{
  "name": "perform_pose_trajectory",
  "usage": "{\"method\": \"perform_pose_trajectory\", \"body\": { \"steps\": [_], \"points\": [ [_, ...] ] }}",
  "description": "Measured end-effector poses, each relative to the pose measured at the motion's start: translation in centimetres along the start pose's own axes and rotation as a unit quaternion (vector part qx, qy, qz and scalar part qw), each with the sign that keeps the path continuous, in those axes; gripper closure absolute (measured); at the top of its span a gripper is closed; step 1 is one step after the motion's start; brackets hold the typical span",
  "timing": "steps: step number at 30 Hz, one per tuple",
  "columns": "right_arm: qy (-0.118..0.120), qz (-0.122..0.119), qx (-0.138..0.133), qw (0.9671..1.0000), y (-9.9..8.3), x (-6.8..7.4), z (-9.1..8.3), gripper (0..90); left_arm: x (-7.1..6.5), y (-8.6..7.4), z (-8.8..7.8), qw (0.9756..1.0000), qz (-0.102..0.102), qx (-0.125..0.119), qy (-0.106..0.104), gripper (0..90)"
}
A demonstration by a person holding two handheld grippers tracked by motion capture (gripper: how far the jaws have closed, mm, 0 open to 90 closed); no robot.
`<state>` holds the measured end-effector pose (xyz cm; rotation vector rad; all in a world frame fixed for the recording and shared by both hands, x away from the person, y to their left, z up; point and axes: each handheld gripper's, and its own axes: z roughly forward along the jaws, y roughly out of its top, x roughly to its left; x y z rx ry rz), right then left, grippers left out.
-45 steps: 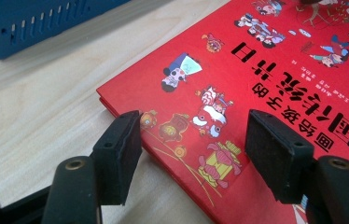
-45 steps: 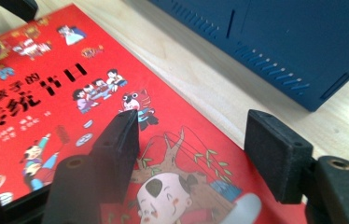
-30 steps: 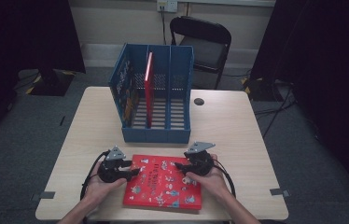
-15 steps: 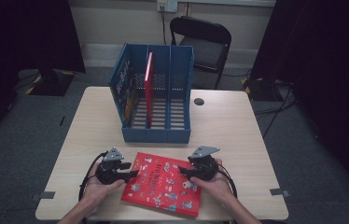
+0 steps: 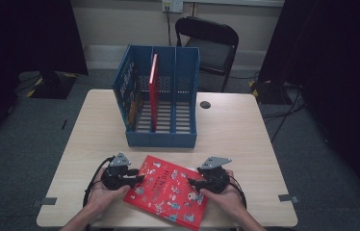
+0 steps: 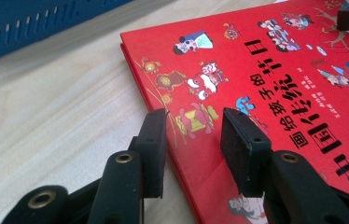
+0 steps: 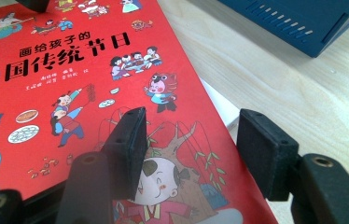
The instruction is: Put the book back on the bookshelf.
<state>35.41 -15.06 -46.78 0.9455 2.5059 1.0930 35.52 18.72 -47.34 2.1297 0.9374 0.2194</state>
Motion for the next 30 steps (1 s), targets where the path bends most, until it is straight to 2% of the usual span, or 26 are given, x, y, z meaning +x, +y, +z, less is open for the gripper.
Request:
{"method": "perform_pose_trajectory", "body": {
  "steps": [3, 4, 8, 9, 10, 11, 13, 14, 16, 18, 20, 22, 23, 26, 28, 30],
  "points": [
    [0.007, 0.0, 0.004, 1.0, 0.3, -0.1, 0.1, 44.2, -0.2, 0.4, 0.3, 0.9999, 0.007, 0.001, 0.008, 63.3],
    [0.011, 0.001, 0.002, 0.9999, 0.5, -0.2, 0.2, 45.0, -0.2, 0.5, 0.5, 1.0, 0.003, -0.001, 0.008, 63.3],
    [0.018, -0.004, -0.004, 0.9998, 1.3, -0.2, 0.6, 45.6, -0.4, 1.2, 1.2, 0.9998, 0.016, 0.001, 0.011, 62.9],
    [0.018, -0.005, -0.007, 0.9998, 1.5, -0.2, 0.7, 45.6, -0.5, 1.3, 1.4, 0.9999, 0.012, -0.005, 0.01, 62.3],
    [0.019, -0.006, -0.008, 0.9998, 1.7, -0.2, 0.7, 45.6, -0.5, 1.5, 1.5, 0.9997, 0.021, -0.001, 0.011, 62.0],
    [0.022, -0.008, -0.011, 0.9997, 2.0, -0.3, 0.8, 45.5, -0.6, 1.6, 1.7, 0.9998, 0.019, -0.003, 0.01, 61.8],
    [0.024, -0.007, -0.013, 0.9996, 2.4, -0.5, 0.8, 44.9, -0.7, 1.8, 1.9, 0.9997, 0.02, -0.004, 0.01, 61.4],
    [0.025, -0.003, -0.014, 0.9996, 2.6, -0.6, 0.8, 45.0, -0.6, 2.0, 2.0, 0.9996, 0.027, 0.001, 0.009, 61.4],
    [0.035, 0.01, -0.025, 0.9991, 3.0, -0.9, 0.7, 45.1, -0.7, 2.3, 2.3, 0.9996, 0.027, 0.002, 0.007, 61.5],
    [0.03, 0.008, -0.027, 0.9991, 3.2, -1.1, 0.7, 45.5, -0.9, 2.8, 2.7, 0.9991, 0.04, 0.003, 0.012, 61.7],
    [0.03, 0.011, -0.03, 0.999, 3.3, -1.3, 0.6, 46.0, -1.1, 3.2, 3.1, 0.9991, 0.041, 0.007, 0.008, 61.9],
    [0.028, 0.013, -0.032, 0.999, 3.3, -1.6, 0.6, 46.4, -1.1, 3.5, 3.7, 0.9994, 0.036, -0.002, 0.001, 62.7],
    [0.028, 0.013, -0.031, 0.999, 3.2, -1.6, 0.6, 46.4, -1.1, 3.7, 3.8, 0.9993, 0.037, -0.002, 0.004, 62.8],
    [0.028, 0.013, -0.023, 0.9993, 3.2, -1.8, 1.0, 46.4, -1.2, 3.9, 4.1, 0.9994, 0.035, -0.002, -0.004, 62.4],
    [0.034, 0.01, -0.019, 0.9992, 3.2, -1.8, 1.3, 46.4, -0.9, 3.8, 4.1, 0.9997, 0.021, -0.003, -0.016, 60.9],
    [0.037, 0.007, -0.015, 0.9992, 3.3, -1.7, 1.5, 46.4, -0.7, 3.5, 3.9, 0.9995, 0.016, -0.005, -0.025, 60.2]
  ]
}}
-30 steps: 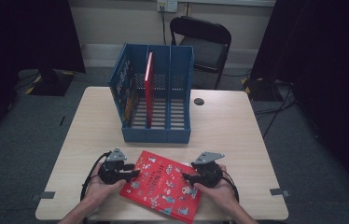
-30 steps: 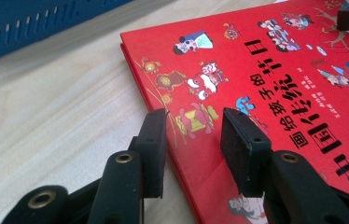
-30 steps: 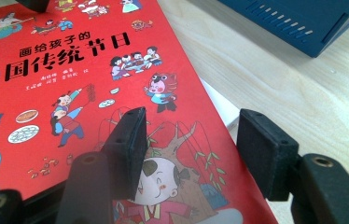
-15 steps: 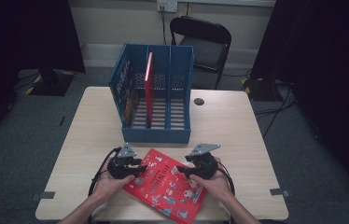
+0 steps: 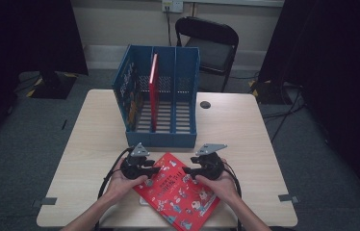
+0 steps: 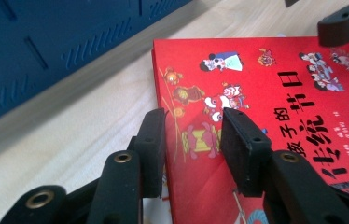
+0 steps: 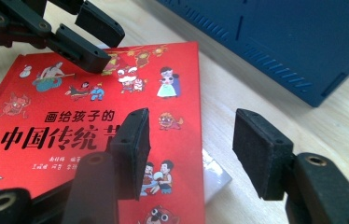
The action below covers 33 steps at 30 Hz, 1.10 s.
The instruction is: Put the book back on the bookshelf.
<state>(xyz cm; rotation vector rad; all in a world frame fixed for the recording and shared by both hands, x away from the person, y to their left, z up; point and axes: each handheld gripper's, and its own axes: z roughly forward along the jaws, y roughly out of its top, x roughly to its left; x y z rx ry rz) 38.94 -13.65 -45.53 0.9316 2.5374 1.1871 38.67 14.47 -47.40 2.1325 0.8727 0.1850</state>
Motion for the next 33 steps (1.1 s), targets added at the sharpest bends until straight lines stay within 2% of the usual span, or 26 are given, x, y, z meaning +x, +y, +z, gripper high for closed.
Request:
{"method": "perform_pose_trajectory", "body": {
  "steps": [3, 10, 11, 13, 16, 20, 22, 26, 28, 29, 31, 33],
  "points": [
    [0.012, -0.002, 0.005, 0.9999, -0.1, 0.2, 0.3, 46.5, 0.1, -0.6, -0.6, 1.0, 0.0, 0.004, -0.002, 57.8],
    [0.022, -0.004, 0.016, 0.9996, -0.2, 0.5, 0.9, 46.0, -0.3, -1.8, -2.2, 0.9999, 0.001, 0.015, 0.001, 49.1],
    [0.021, -0.005, 0.018, 0.9996, -0.2, 0.6, 1.0, 45.5, -0.4, -2.0, -2.4, 0.9998, 0.002, 0.017, 0.008, 45.2],
    [0.024, -0.006, 0.018, 0.9996, -0.2, 0.7, 1.1, 44.5, -0.6, -2.1, -2.9, 0.9998, 0.004, 0.02, 0.007, 38.9],
    [0.023, -0.006, 0.015, 0.9996, -0.2, 0.7, 1.0, 41.0, -0.8, -2.6, -4.1, 0.9999, 0.002, 0.009, 0.005, 33.6],
    [0.016, -0.001, 0.008, 0.9998, -0.3, 0.6, 0.8, 37.8, -0.9, -3.9, -4.8, 0.9997, 0.011, 0.02, 0.006, 30.3],
    [0.015, 0.0, 0.008, 0.9998, -0.4, 0.6, 0.8, 37.4, -0.9, -4.5, -5.1, 0.9998, -0.005, 0.017, 0.002, 30.3],
    [0.015, -0.001, 0.015, 0.9998, -0.6, 0.6, 1.0, 37.2, -1.4, -5.0, -4.8, 0.9994, 0.01, 0.032, -0.001, 29.1],
    [0.015, -0.001, 0.013, 0.9998, -0.7, 0.6, 1.0, 36.9, -1.3, -5.1, -4.4, 0.9995, -0.001, 0.03, -0.005, 24.3],
    [0.013, -0.002, 0.011, 0.9999, -0.6, 0.6, 1.0, 36.5, -1.3, -5.1, -4.4, 0.9995, 0.0, 0.03, -0.007, 22.7],
    [0.012, 0.0, 0.007, 0.9999, -0.6, 0.6, 0.7, 36.4, -1.2, -5.2, -4.3, 0.9995, 0.0, 0.03, -0.004, 21.6],
    [0.008, -0.001, 0.005, 1.0, -0.7, 0.6, 0.5, 35.7, -1.1, -5.2, -4.2, 0.9995, -0.009, 0.028, -0.007, 21.0]
  ]
}}
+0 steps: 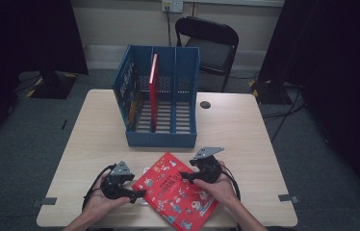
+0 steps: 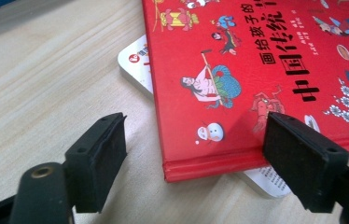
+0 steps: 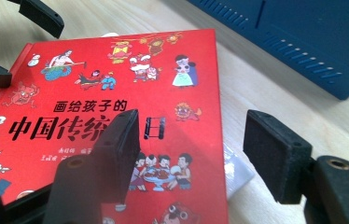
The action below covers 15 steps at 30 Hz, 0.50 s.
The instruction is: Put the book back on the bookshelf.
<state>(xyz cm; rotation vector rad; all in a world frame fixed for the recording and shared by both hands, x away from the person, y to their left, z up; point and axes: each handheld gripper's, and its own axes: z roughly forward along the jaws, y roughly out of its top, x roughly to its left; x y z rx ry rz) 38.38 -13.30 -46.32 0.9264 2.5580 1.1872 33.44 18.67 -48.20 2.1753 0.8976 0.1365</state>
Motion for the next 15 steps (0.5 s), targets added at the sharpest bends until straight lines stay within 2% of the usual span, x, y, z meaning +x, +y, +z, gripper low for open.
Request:
{"method": "perform_pose_trajectory", "body": {
  "steps": [3, 5, 11, 13, 15],
  "points": [
    [-0.005, 0.001, 0.002, 1.0, -0.2, -0.1, -0.1, 35.1, 0.1, 0.2, 0.1, 1.0, -0.002, -0.003, 0.004, 22.5],
    [-0.011, 0.001, 0.0, 0.9999, -0.5, -0.2, -0.3, 35.1, 0.2, 0.3, 0.1, 1.0, -0.003, -0.008, 0.004, 27.4],
    [-0.025, 0.012, -0.006, 0.9996, -1.0, -0.7, -1.2, 34.7, 0.5, 1.0, 0.7, 0.9997, -0.005, -0.012, 0.019, 27.6],
    [-0.026, 0.016, -0.006, 0.9995, -1.1, -0.9, -1.4, 34.2, 0.7, 1.4, 0.9, 0.9996, 0.0, -0.012, 0.024, 28.6],
    [-0.027, 0.017, -0.003, 0.9995, -1.2, -0.8, -1.4, 33.5, 0.8, 1.8, 1.2, 0.9996, -0.004, -0.014, 0.026, 28.2]
  ]
}}
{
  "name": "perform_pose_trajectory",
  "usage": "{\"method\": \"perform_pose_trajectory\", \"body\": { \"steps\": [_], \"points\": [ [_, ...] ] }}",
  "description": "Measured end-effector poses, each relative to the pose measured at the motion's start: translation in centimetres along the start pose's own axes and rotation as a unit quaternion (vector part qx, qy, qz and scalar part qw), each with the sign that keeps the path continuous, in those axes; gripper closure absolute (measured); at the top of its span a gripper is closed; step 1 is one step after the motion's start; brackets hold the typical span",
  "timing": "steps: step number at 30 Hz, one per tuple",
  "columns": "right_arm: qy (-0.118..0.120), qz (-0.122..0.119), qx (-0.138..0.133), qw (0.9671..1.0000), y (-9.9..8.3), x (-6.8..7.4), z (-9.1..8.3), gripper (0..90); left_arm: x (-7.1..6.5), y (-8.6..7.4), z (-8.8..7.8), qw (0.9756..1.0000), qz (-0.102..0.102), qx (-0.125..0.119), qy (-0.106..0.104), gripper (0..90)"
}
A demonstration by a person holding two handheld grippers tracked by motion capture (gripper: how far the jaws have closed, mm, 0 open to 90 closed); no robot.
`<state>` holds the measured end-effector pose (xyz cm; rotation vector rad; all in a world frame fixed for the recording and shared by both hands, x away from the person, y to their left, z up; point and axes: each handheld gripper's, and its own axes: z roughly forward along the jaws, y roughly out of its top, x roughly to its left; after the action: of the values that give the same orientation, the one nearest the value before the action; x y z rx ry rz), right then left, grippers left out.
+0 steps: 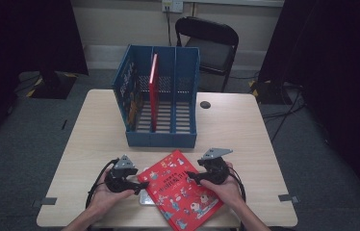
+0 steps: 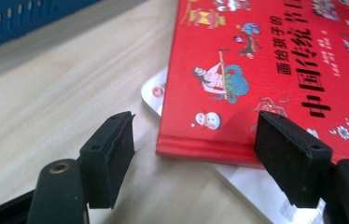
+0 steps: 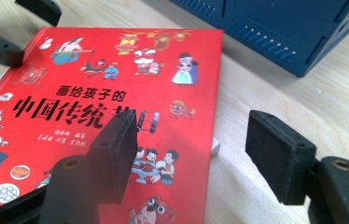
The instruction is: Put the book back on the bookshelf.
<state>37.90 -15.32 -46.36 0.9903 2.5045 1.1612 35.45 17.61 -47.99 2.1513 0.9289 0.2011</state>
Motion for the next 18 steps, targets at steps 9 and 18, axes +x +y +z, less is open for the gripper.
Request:
{"method": "perform_pose_trajectory", "body": {
  "steps": [9, 18],
  "points": [
    [-0.021, 0.011, -0.007, 0.9997, -0.9, -0.4, -1.0, 29.6, 0.4, 1.4, 0.9, 0.9999, 0.006, 0.009, 0.006, 27.1],
    [-0.015, 0.016, -0.007, 0.9997, -1.1, -0.3, -0.2, 29.2, 0.7, 3.0, 2.6, 0.9999, -0.002, 0.003, 0.016, 27.7]
  ]
}}
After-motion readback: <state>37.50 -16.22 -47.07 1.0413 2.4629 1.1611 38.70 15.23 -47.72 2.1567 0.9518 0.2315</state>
